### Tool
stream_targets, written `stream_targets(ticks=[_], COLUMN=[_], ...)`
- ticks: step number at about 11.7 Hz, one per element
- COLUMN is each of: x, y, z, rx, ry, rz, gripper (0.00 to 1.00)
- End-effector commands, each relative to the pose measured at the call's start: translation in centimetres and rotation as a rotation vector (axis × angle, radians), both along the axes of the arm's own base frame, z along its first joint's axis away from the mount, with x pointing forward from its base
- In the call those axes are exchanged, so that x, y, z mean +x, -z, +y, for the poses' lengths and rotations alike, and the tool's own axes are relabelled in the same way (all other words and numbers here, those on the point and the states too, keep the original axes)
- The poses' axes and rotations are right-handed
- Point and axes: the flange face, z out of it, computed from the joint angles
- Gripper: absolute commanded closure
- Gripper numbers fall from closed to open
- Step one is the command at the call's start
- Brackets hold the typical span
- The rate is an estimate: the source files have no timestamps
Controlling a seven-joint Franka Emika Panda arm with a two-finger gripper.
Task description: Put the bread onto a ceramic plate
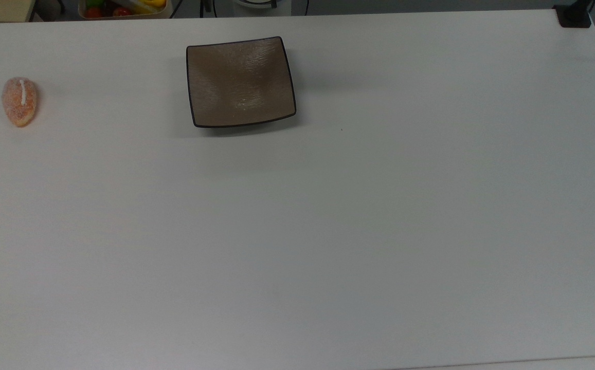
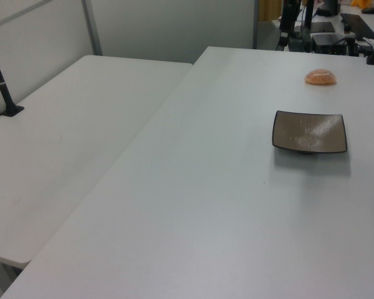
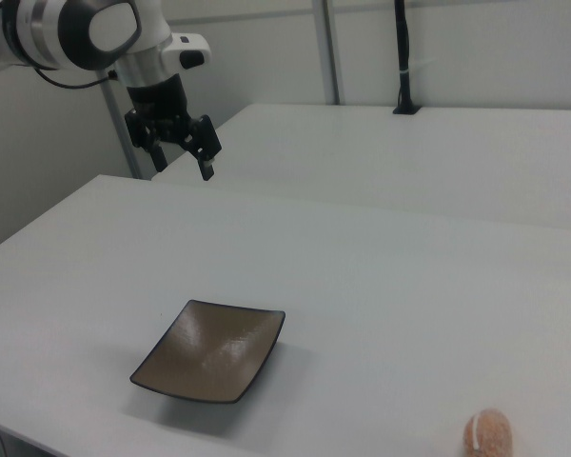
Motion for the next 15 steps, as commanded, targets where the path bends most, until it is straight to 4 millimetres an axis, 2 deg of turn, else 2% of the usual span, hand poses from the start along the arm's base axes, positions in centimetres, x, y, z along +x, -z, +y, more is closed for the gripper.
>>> stream_targets(ticks=[1,10,15], x=[-0.8,-0.9,-0.8], y=[0.1,0.4,1.3], z=[0.1,-0.1,-1.3], rx=[-0.001,-0.005,-0.028], ry=[-0.026,-0.036,-0.289], rz=[0.01,0.023,0.028], gripper=[0.0,0.0,0.0])
